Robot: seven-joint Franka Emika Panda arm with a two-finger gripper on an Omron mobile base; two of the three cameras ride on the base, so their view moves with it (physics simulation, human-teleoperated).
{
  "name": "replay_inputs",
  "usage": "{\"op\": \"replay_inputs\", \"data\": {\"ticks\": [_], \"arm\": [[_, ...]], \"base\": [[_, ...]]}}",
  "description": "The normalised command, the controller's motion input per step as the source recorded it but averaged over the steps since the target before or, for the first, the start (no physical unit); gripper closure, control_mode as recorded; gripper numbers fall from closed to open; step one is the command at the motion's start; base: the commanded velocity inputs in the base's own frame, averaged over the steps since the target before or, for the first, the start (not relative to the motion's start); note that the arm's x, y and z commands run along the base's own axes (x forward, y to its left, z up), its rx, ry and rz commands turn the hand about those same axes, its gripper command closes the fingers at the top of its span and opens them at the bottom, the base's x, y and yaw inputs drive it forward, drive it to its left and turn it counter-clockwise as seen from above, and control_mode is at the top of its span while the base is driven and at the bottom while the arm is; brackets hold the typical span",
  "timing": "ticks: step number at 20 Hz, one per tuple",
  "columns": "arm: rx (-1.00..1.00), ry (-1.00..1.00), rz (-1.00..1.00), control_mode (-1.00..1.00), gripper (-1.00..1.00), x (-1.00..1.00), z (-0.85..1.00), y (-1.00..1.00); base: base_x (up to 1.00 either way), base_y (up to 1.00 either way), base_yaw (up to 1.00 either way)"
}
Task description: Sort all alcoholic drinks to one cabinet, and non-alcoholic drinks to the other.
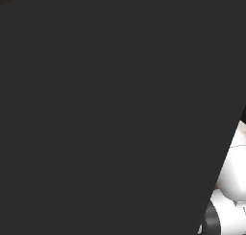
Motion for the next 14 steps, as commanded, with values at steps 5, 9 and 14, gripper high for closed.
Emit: {"op": "replay_inputs", "data": {"ticks": [5, 9, 14], "arm": [[0.0, 0.0, 0.0, -1.0, 1.0, 0.51, 0.0, 0.11], [0.0, 0.0, 0.0, -1.0, 1.0, 0.55, 0.0, 0.06], [0.0, 0.0, 0.0, -1.0, 1.0, 0.47, 0.0, 0.0]], "base": [[0.0, 0.0, 0.0], [0.0, 0.0, 0.0], [0.0, 0.0, 0.0]]}}
